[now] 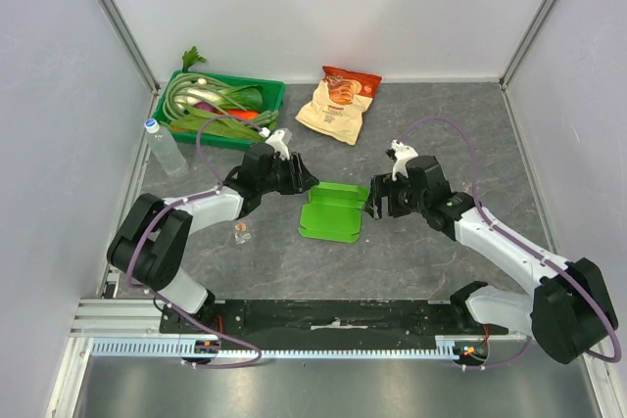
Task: Fold the paper box
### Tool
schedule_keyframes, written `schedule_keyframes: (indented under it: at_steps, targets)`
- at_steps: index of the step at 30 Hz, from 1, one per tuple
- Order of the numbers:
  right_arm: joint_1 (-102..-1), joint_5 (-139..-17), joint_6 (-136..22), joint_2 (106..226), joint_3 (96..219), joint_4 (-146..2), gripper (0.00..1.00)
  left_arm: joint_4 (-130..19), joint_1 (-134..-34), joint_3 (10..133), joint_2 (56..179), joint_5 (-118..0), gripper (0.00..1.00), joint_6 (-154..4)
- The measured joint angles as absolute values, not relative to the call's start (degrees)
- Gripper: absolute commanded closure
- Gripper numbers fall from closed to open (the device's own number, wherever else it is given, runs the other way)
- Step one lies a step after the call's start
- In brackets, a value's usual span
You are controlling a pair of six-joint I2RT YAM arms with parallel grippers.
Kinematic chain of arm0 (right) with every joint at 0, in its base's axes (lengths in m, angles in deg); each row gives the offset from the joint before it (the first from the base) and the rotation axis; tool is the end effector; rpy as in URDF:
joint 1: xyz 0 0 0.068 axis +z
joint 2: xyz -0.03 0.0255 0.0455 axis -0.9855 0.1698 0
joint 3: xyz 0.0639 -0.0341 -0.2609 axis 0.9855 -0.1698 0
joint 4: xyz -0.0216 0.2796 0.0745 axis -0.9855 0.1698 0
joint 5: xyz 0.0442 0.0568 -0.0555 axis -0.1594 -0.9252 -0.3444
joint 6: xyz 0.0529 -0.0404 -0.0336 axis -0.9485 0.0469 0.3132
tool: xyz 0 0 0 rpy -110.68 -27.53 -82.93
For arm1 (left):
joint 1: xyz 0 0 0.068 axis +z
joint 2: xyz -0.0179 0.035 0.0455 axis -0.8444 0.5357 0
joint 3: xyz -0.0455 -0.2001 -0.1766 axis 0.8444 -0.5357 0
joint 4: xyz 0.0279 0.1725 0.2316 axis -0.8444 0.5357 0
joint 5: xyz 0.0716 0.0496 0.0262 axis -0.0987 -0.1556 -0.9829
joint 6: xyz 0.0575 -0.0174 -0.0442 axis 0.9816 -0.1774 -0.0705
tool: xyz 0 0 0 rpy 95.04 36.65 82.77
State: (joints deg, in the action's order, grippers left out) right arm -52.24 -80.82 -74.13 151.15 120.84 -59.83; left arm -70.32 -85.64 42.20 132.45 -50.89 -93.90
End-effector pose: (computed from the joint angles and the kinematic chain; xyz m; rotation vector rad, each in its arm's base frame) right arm 0.2505 0.1458 0.1924 -0.1851 2.3465 0.6655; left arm 0.3152 -0.1880 0.1456 0.1302 2.2130 -0.9008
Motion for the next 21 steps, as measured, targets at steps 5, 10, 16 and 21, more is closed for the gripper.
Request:
schedule_keyframes:
  at_steps: [5, 10, 16, 21]
  targets:
    - [-52.24, -80.76, -73.45, 154.28, 121.96, -59.7, 0.25, -71.11, -85.64, 42.46, 132.8, -50.75, 0.61, -93.86]
    - [-52.1, -80.67, -73.8, 157.62, 124.84, -59.79, 0.28, -71.63, -85.57, 42.42, 132.8, -50.67, 0.69, -93.82]
    - [-50.95, -79.27, -75.7, 158.13, 128.08, -60.16, 0.28, -74.54, -85.57, 40.89, 132.78, -50.36, 0.52, -93.79]
    - [-50.82, -79.53, -78.0, 159.2, 129.57, -61.91, 0.28, -75.06, -85.57, 38.99, 131.68, -50.45, 0.44, -93.68]
